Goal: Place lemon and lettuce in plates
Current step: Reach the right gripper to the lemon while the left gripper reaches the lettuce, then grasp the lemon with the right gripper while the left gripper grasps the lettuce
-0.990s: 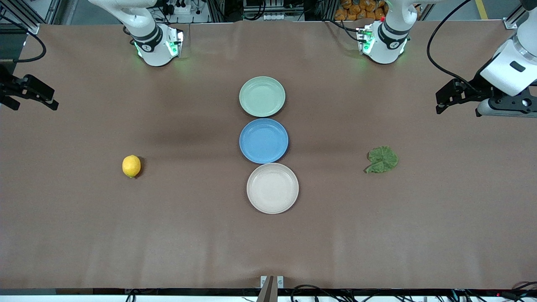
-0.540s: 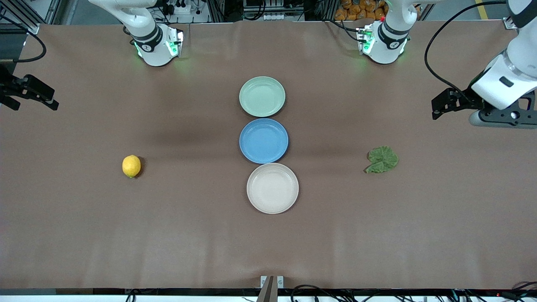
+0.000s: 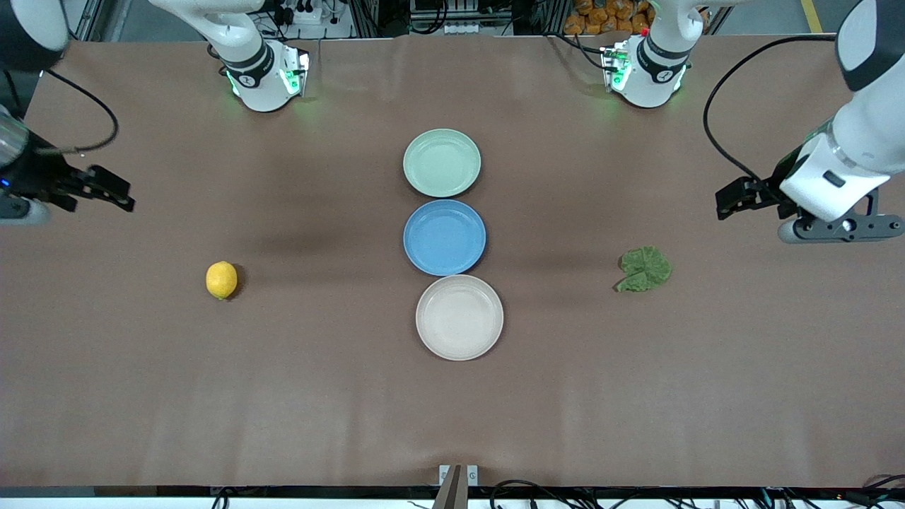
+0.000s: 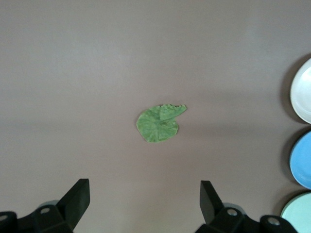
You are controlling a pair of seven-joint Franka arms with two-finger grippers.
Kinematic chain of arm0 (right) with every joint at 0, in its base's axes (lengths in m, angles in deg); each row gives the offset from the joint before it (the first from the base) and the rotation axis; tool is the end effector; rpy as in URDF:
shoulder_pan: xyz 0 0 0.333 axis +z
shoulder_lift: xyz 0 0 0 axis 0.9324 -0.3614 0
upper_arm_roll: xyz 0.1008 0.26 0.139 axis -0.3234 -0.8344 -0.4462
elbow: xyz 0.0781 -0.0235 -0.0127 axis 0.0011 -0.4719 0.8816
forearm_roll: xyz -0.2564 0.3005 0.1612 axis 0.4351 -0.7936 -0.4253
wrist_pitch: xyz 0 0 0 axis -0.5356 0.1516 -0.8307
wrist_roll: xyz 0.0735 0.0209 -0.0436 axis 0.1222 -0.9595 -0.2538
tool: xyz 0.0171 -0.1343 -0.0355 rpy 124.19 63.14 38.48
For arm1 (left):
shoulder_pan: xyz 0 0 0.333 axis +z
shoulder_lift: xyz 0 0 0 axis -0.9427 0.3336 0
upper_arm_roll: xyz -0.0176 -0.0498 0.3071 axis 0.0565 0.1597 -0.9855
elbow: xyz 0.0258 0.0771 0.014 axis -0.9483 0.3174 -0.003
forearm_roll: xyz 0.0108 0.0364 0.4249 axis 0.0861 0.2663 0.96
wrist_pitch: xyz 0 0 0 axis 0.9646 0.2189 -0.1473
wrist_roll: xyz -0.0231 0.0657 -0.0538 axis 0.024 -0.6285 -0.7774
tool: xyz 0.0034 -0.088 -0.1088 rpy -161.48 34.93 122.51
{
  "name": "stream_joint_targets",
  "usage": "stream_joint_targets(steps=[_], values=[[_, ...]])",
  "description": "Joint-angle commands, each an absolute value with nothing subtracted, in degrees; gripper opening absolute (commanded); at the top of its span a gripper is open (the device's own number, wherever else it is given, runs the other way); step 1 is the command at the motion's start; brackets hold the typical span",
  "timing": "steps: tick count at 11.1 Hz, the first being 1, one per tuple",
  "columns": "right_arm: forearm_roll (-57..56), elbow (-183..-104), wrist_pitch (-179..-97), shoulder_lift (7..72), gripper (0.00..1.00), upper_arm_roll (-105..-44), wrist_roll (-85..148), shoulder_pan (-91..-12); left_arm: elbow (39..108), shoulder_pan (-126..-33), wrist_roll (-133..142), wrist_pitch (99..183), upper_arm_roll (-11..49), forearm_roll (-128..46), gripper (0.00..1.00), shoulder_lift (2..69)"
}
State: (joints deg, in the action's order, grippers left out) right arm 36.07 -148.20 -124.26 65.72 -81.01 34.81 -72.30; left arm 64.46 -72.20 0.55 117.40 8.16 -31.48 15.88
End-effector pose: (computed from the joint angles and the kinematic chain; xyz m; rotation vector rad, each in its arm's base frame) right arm 0.5851 -0.0257 0.5067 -3.1361 0.0279 -0.0073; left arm 0.6131 -0.0905 0.5234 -3.1283 -0.0397 0.0913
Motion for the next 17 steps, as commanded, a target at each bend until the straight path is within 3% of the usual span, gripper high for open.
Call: stream_joint_targets(steps=[1,5,8,15,17], values=[[35.64,-163.18,-141.46,64.57,1.00,-81.09,34.62,-72.33,64.25,-72.62,-4.20,120.22,8.29,-30.95,1.00,24.85],[36.17,-170.43,-163.45,52.28,1.00,-80.91,34.53,-72.68,77.93,-72.89,-5.78,136.54,10.04,-32.00,1.00,24.87],[36.17,-170.43,-169.80,45.85,1.00,-80.73,35.14,-72.77,84.37,-73.50,-7.18,150.17,10.66,-32.00,1.00,29.16],[36.17,-171.13,-176.13,39.34,1.00,-80.47,35.23,-73.03,83.51,-75.44,-7.10,155.57,10.49,-22.53,1.00,40.60],[36.08,-171.05,-176.85,38.54,0.83,-80.38,35.23,-73.03,83.51,-74.56,-6.32,156.79,10.40,-21.98,1.00,41.48]])
